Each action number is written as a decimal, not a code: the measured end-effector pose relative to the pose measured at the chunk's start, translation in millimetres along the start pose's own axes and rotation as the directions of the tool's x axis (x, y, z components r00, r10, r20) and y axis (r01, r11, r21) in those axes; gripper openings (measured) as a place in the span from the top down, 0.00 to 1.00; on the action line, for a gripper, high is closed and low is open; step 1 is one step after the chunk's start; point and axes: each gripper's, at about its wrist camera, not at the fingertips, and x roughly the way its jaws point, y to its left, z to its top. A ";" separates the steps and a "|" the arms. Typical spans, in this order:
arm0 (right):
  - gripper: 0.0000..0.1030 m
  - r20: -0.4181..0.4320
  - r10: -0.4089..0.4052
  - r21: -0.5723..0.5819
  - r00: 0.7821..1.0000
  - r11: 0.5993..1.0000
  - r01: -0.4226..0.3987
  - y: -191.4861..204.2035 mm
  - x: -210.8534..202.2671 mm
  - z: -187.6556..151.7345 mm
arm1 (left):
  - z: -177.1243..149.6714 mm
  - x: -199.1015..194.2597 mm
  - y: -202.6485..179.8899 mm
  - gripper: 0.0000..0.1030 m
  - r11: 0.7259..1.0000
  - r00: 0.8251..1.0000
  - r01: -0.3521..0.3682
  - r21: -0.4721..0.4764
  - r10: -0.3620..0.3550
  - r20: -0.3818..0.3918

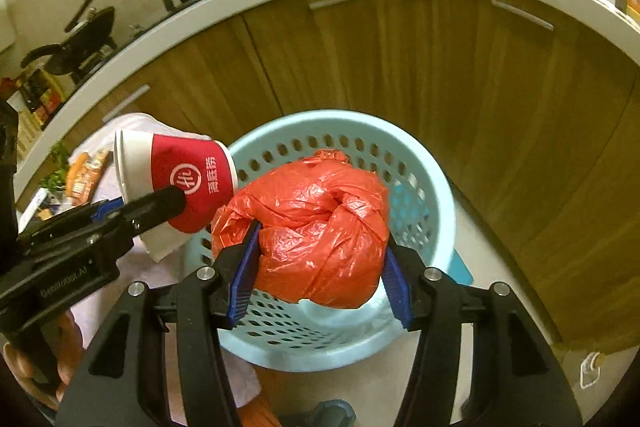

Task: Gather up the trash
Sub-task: 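Carry the cup and red bag over the basket and release both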

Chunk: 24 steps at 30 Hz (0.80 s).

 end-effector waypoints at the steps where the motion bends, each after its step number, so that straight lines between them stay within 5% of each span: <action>1: 0.49 -0.009 -0.003 0.003 1.000 1.000 0.003 -2.8 2.2 -2.0 | -1.2 2.2 -2.8 0.70 1.000 1.000 -0.012 0.001 0.012 -0.002; 12: 0.45 -0.067 -0.011 0.045 0.998 0.999 0.014 -19.0 19.7 -11.5 | -2.8 24.5 -11.9 0.69 1.000 0.998 -0.022 0.003 0.022 -0.053; 15: 0.32 -0.062 -0.035 0.044 0.997 0.998 0.037 -18.3 20.3 -11.0 | -3.0 20.6 -11.9 0.43 0.999 0.998 -0.042 -0.002 0.042 -0.039; 24: 0.32 -0.011 -0.005 0.067 1.000 0.998 0.006 -23.9 2.8 -7.4 | -0.7 -12.8 2.0 0.42 0.999 0.998 -0.044 -0.025 0.045 0.034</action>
